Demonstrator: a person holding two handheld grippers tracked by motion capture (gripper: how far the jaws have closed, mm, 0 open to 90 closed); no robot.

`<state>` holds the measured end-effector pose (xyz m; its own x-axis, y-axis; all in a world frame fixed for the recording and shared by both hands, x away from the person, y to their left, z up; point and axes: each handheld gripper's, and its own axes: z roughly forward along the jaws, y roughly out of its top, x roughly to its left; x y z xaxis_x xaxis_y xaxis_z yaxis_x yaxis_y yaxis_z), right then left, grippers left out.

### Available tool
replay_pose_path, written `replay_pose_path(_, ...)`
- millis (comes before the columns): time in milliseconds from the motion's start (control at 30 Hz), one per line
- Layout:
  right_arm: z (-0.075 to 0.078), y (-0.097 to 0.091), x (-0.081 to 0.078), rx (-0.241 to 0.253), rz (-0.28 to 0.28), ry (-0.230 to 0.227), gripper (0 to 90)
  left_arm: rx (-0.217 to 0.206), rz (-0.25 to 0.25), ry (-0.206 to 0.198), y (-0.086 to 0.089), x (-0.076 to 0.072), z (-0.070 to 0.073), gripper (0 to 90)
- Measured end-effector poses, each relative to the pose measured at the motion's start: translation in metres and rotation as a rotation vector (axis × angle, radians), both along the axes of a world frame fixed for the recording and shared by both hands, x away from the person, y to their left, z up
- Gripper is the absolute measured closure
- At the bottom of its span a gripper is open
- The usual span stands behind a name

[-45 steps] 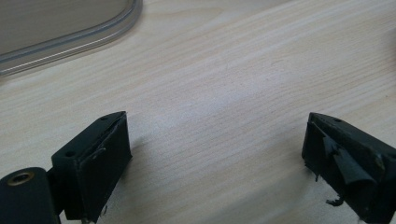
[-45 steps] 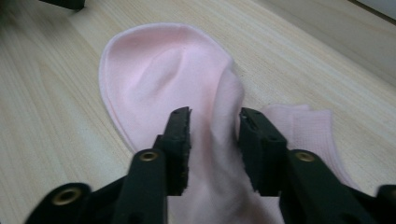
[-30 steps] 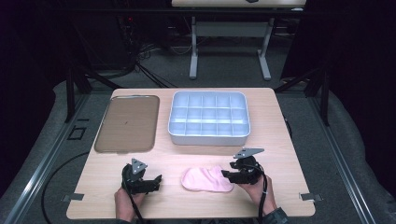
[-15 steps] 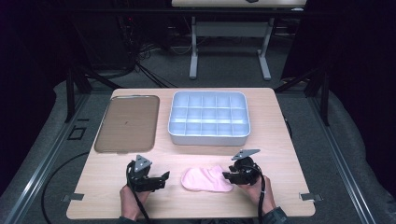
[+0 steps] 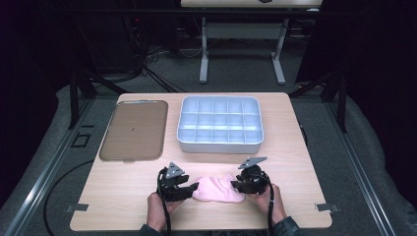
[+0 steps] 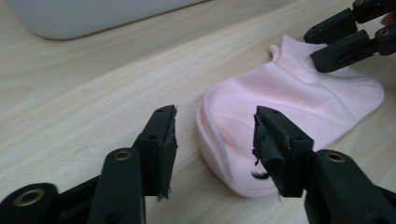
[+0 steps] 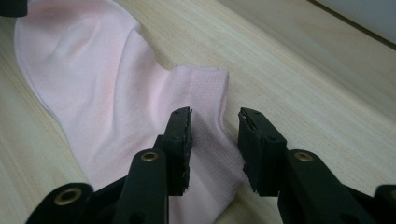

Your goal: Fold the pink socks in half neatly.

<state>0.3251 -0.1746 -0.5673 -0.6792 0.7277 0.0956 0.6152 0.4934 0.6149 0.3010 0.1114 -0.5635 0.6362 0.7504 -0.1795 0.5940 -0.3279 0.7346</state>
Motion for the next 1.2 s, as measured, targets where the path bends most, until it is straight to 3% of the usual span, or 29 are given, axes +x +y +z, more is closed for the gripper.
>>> replay_pose_path(67,0.0,0.0,-0.001,-0.002,0.002,0.003,68.3,0.005,-0.007,0.013,0.0,0.0,-0.002,58.1)
replay_pose_path(167,-0.001,0.001,-0.002,0.001,0.004,0.009,70.8,0.017,-0.002,0.035,0.0,0.0,-0.006,61.8)
replay_pose_path(267,-0.001,0.001,-0.003,0.001,0.011,0.003,75.0,0.037,0.003,0.052,0.001,0.001,-0.012,73.1)
replay_pose_path(400,-0.001,0.0,-0.003,0.004,0.013,0.01,76.9,0.035,0.004,0.051,0.001,0.0,-0.015,82.6)
replay_pose_path(533,-0.001,-0.001,-0.004,0.006,0.003,0.008,78.3,0.037,-0.002,0.044,0.001,0.0,-0.014,85.8)
replay_pose_path(933,-0.001,-0.015,-0.005,0.003,-0.043,-0.005,78.5,0.028,-0.004,0.022,-0.005,-0.005,-0.017,86.1)
replay_pose_path(1067,0.0,-0.018,-0.005,0.04,-0.043,-0.025,71.1,0.017,0.007,-0.005,-0.003,-0.005,-0.016,71.6)
replay_pose_path(1133,0.006,-0.028,-0.008,0.105,-0.067,-0.037,66.5,-0.007,0.006,-0.021,0.0,-0.007,-0.014,66.1)
replay_pose_path(1200,0.008,-0.033,-0.008,0.104,-0.077,-0.017,62.1,-0.018,0.003,-0.026,0.002,-0.008,-0.014,64.0)
